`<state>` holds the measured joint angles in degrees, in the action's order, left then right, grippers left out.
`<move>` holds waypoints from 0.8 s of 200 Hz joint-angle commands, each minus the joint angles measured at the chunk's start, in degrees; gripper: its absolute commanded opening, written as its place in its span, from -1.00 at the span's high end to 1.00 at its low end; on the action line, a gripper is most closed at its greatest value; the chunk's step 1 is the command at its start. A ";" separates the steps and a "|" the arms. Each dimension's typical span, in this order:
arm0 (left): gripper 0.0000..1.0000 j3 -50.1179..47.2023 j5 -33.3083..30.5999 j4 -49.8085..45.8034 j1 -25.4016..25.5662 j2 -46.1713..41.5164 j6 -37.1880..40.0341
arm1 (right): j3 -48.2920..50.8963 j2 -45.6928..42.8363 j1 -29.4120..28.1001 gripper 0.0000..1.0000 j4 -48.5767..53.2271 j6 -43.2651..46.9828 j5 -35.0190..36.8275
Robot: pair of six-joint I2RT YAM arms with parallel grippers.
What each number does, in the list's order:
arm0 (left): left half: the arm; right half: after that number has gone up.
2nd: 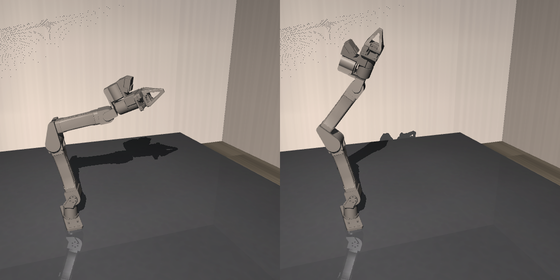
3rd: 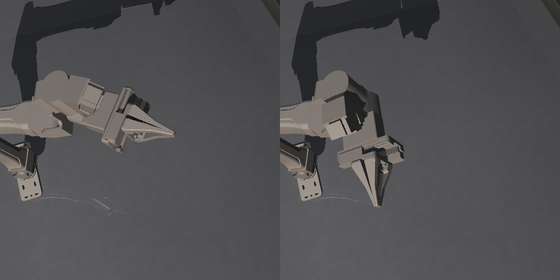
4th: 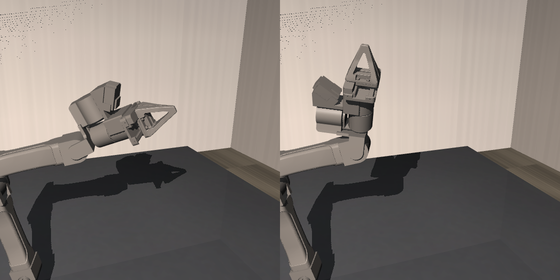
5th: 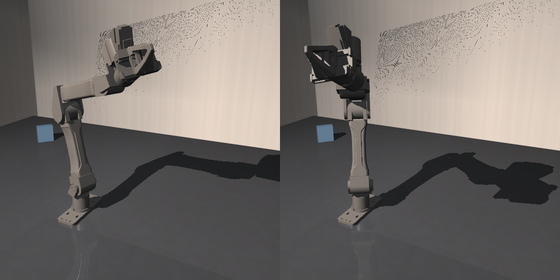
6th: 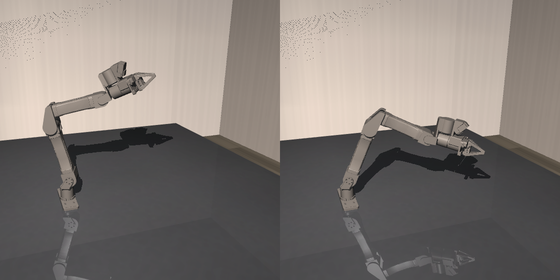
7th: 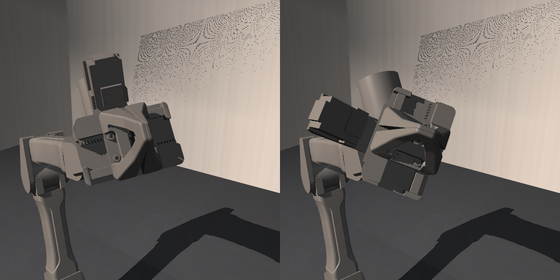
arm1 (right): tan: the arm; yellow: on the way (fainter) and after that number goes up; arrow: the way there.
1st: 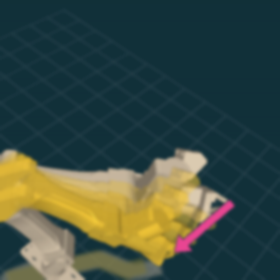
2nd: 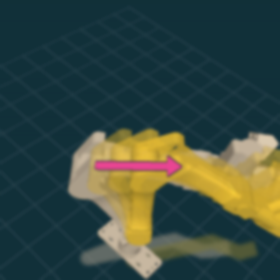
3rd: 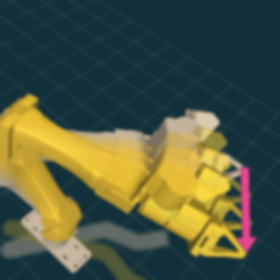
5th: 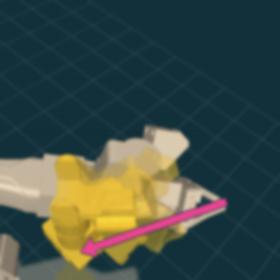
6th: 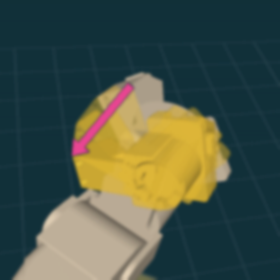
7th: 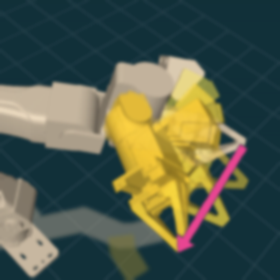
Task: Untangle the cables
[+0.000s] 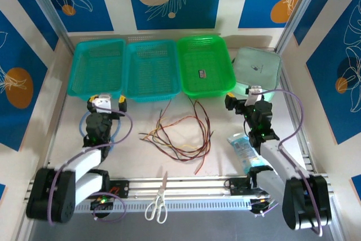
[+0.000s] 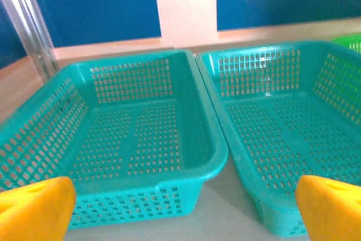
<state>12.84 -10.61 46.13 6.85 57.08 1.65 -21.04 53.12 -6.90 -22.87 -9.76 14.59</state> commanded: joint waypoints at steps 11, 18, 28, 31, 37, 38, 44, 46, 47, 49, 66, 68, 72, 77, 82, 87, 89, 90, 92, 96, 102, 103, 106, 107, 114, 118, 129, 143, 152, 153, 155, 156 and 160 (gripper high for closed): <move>-0.99 14.38 -6.04 -36.77 0.44 -9.47 -8.00 | -11.56 -3.59 -3.83 -0.98 31.96 -14.29 10.05; -0.99 17.03 -5.24 -42.53 0.44 -10.08 -9.11 | -13.14 -3.55 -5.27 -0.98 36.18 -16.13 8.96; -0.99 20.72 -3.46 -50.10 0.49 -10.23 -11.78 | -14.85 -3.13 -7.92 -0.99 41.99 -18.41 7.82; -0.99 21.73 -3.15 -52.11 0.51 -10.19 -12.89 | -15.28 -2.97 -8.85 -0.99 43.35 -19.04 7.48; -0.99 23.23 -1.93 -55.53 0.53 -9.96 -14.93 | -15.87 -2.50 -10.54 -1.00 46.07 -20.30 7.16; -0.99 23.43 -1.59 -56.01 0.53 -9.92 -15.28 | -16.00 -2.41 -10.92 -1.00 46.51 -20.56 7.14; -0.99 24.68 0.42 -58.76 0.57 -9.53 -16.96 | -16.62 -1.72 -12.66 -0.98 49.30 -22.43 7.03; -0.99 25.06 1.19 -59.72 0.61 -9.35 -17.61 | -16.85 -1.42 -13.15 -0.98 50.27 -23.12 6.97; -0.99 25.14 1.55 -60.18 0.61 -9.31 -17.89 | -16.98 -1.26 -13.41 -0.98 50.72 -23.47 6.91; -0.99 25.55 2.08 -61.02 0.62 -9.19 -18.39 | -17.25 -0.96 -13.87 -0.97 51.54 -24.23 6.67; -0.99 28.03 8.89 -67.10 1.20 -7.39 -20.81 | -18.64 2.80 -16.56 -0.96 58.39 -30.49 3.57; -0.99 28.27 9.63 -67.67 1.29 -7.11 -20.94 | -18.66 3.24 -16.77 -0.96 58.84 -31.20 3.07; -0.99 28.65 11.06 -68.67 1.51 -6.68 -21.21 | -18.64 4.21 -17.17 -0.92 59.43 -32.69 2.30; -0.99 29.01 12.54 -69.71 1.76 -6.22 -21.53 | -18.44 5.37 -17.71 -0.83 60.36 -35.08 1.95; -0.99 29.43 13.59 -70.56 2.13 -5.80 -22.05 | -18.59 6.58 -18.22 -0.76 61.60 -37.25 1.73; -0.99 29.72 14.56 -71.42 2.55 -5.40 -22.55 | -18.62 7.63 -18.81 -0.71 62.68 -38.64 1.13; -1.00 29.81 14.87 -71.52 2.73 -5.29 -22.74 | -18.61 8.10 -18.98 -0.70 62.86 -38.99 0.86; -1.00 29.84 15.07 -71.61 2.77 -5.26 -22.87 | -18.60 8.29 -19.14 -0.69 62.91 -39.14 0.74; -0.99 29.91 15.35 -71.79 3.05 -5.17 -23.11 | -18.60 8.66 -19.48 -0.67 62.90 -39.31 0.51; -0.99 29.81 15.87 -71.88 3.45 -4.95 -23.48 | -18.52 9.37 -20.15 -0.65 62.94 -39.64 0.19; -0.99 29.59 16.22 -71.84 4.29 -4.87 -24.41 | -18.42 10.32 -21.16 -0.60 62.95 -40.27 0.31; -0.99 29.56 16.27 -71.77 4.43 -4.87 -24.59 | -18.38 10.50 -21.33 -0.58 62.95 -40.35 0.33; -1.00 29.41 16.36 -71.65 4.98 -4.87 -25.04 | -18.35 10.91 -21.80 -0.54 62.79 -40.66 0.40; -0.99 29.33 16.39 -71.59 5.13 -4.87 -25.17 | -18.35 11.06 -21.95 -0.52 62.78 -40.76 0.47; -0.99 28.86 16.50 -70.96 6.49 -4.87 -25.97 | -18.11 11.82 -22.72 -0.43 62.21 -41.35 0.36; -1.00 28.61 16.50 -70.53 7.36 -4.92 -26.42 | -17.85 12.14 -22.93 -0.39 61.55 -41.52 0.03; -0.99 27.81 15.70 -69.70 10.19 -4.96 -27.08 | -17.30 12.98 -22.98 -0.30 60.01 -42.43 -1.27; -0.99 27.32 12.90 -69.65 13.97 -4.55 -27.31 | -16.55 13.48 -23.03 -0.20 57.76 -42.99 -3.03; -0.99 26.69 11.89 -69.05 15.81 -4.20 -28.08 | -16.04 13.80 -23.15 -0.14 56.42 -43.75 -3.74; -0.99 26.57 11.86 -68.88 15.95 -4.14 -28.18 | -15.96 13.82 -23.16 -0.13 56.26 -43.80 -3.80; -0.99 26.43 11.85 -68.63 16.27 -4.01 -28.41 | -15.85 13.86 -23.16 -0.12 56.03 -44.00 -3.89; -0.99 26.31 11.89 -68.45 16.44 -3.96 -28.52 | -15.78 13.90 -23.16 -0.11 55.84 -44.10 -3.97; -0.99 25.92 12.07 -67.90 16.97 -3.67 -29.00 | -15.46 14.14 -23.16 -0.09 55.17 -44.28 -4.30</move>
<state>40.36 2.37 -22.06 20.36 52.69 -23.97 -38.17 66.43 -29.67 34.92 -49.93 13.98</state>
